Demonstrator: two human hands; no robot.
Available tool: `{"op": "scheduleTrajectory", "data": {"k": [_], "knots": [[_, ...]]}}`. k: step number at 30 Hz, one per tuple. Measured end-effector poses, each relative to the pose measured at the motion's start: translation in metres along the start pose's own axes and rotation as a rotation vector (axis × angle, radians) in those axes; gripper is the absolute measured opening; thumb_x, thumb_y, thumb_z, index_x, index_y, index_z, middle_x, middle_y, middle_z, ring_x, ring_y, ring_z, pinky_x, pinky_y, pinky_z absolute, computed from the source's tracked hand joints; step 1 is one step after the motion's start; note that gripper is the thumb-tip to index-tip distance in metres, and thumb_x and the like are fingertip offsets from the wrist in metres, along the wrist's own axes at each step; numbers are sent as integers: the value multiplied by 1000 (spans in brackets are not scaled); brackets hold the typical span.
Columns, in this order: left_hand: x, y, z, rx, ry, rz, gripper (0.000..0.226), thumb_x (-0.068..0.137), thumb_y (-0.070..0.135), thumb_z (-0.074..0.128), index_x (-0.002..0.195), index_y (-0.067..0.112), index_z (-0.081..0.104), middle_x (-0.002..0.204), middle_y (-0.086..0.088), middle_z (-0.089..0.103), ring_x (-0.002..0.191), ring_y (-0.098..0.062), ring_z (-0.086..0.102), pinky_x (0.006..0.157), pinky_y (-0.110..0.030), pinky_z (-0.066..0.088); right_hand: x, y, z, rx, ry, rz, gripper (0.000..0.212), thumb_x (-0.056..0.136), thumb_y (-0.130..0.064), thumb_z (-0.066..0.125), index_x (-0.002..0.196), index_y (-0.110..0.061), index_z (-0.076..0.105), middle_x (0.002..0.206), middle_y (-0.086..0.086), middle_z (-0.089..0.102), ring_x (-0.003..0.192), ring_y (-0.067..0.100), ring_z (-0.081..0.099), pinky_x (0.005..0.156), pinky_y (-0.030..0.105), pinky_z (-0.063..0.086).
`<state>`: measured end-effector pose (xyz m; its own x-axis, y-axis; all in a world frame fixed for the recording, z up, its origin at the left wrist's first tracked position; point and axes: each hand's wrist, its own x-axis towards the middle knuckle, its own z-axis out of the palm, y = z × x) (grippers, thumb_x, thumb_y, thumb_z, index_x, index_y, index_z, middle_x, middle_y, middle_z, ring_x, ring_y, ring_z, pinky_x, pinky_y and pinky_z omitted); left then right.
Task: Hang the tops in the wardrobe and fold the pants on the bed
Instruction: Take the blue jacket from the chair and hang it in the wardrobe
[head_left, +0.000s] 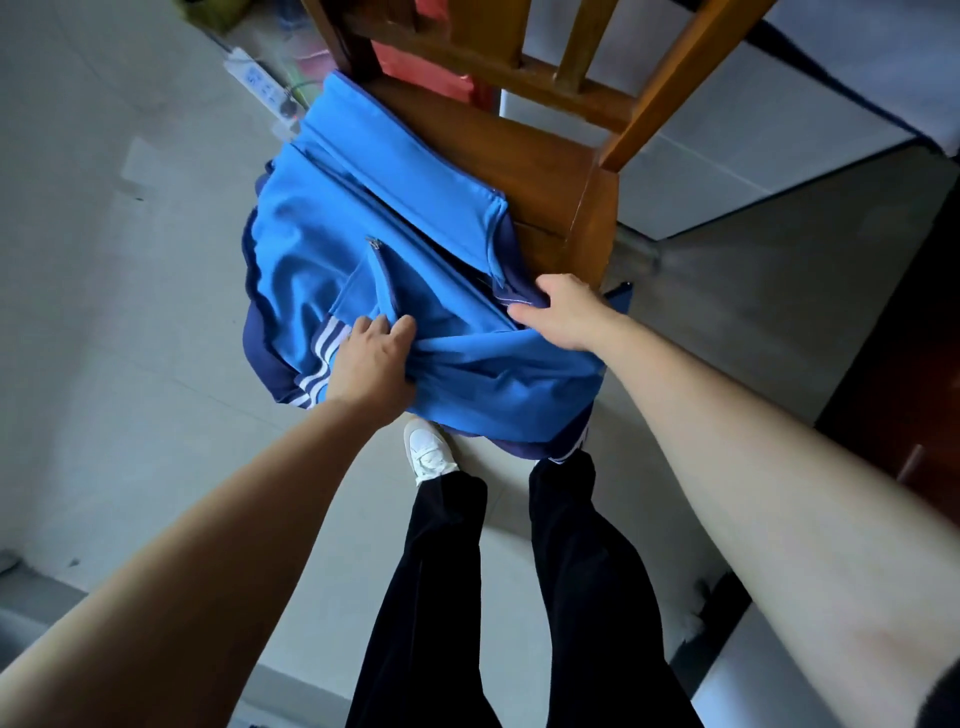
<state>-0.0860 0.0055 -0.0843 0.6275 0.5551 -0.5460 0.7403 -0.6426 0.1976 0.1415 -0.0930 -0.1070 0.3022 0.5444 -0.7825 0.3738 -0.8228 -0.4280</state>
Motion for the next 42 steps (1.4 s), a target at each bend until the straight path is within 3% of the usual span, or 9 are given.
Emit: {"op": "scheduleTrajectory", "data": {"k": [4, 11, 19, 22, 25, 31, 34, 38, 42], "knots": [[-21, -1, -25, -89, 58, -13, 37, 67, 10, 69, 99, 8, 50, 89, -12, 52, 93, -32, 46, 70, -40, 39, -31, -45, -35, 154, 240, -111, 36, 92, -45, 53, 70, -18, 44, 76, 1, 53, 85, 34, 56, 75, 43, 46], [-76, -27, -113, -153, 220, -278, 43, 62, 12, 72, 100, 8, 51, 91, -14, 55, 96, -37, 50, 74, -43, 45, -119, -164, -146, -44, 616, -404, 24, 91, -33, 54, 109, -21, 65, 105, 12, 69, 100, 37, 59, 80, 39, 47], [-207, -89, -266, -336, 286, -642, 54, 75, 27, 71, 123, 17, 49, 121, -15, 53, 113, -36, 50, 83, -42, 45, -252, -317, -185, 502, 284, -541, 12, 92, -10, 57, 83, -17, 62, 80, 2, 61, 71, 12, 57, 59, 21, 45], [-259, -96, -327, -394, 420, -701, 74, 81, 30, 70, 145, 20, 33, 133, -15, 45, 122, -35, 47, 93, -44, 44, -309, -357, -191, 469, 146, -688, 10, 87, -15, 59, 90, -16, 69, 88, 6, 69, 79, 18, 64, 74, 35, 54], [-300, -90, -382, -392, 572, -639, 86, 80, 31, 74, 149, 20, 24, 138, -16, 40, 127, -35, 44, 99, -44, 42, -366, -391, -199, 382, 35, -855, 16, 91, -11, 59, 89, -20, 72, 91, 3, 73, 85, 15, 67, 87, 41, 55], [-336, -46, -444, -585, 803, -305, 118, 65, 42, 88, 153, 31, 10, 153, -9, 23, 142, -25, 20, 118, -42, 22, -456, -429, -198, 96, -175, -1210, 20, 95, 1, 58, 105, -14, 68, 91, -3, 68, 83, 0, 62, 79, 14, 48], [-343, -30, -457, -746, 930, -142, 88, 71, 29, 85, 145, 33, 38, 145, -1, 44, 135, -19, 39, 114, -44, 33, -474, -440, -193, -23, -208, -1328, 23, 93, 7, 58, 101, -13, 67, 84, -16, 67, 78, -10, 60, 76, 8, 43], [-360, -26, -453, -1063, 1065, -103, 24, 76, 1, 78, 93, 15, 68, 87, -1, 68, 79, -12, 62, 78, -33, 50, -473, -449, -183, -49, -230, -1385, 24, 92, 7, 60, 103, -13, 68, 85, -17, 68, 81, -11, 60, 79, 9, 44], [-381, -50, -436, -1056, 978, -144, 59, 77, 8, 76, 126, 32, 55, 107, -3, 56, 98, -12, 58, 85, -31, 52, -472, -461, -149, -136, -312, -1378, 26, 91, 9, 59, 103, -12, 67, 89, -10, 68, 81, -11, 60, 79, 9, 44]]}}
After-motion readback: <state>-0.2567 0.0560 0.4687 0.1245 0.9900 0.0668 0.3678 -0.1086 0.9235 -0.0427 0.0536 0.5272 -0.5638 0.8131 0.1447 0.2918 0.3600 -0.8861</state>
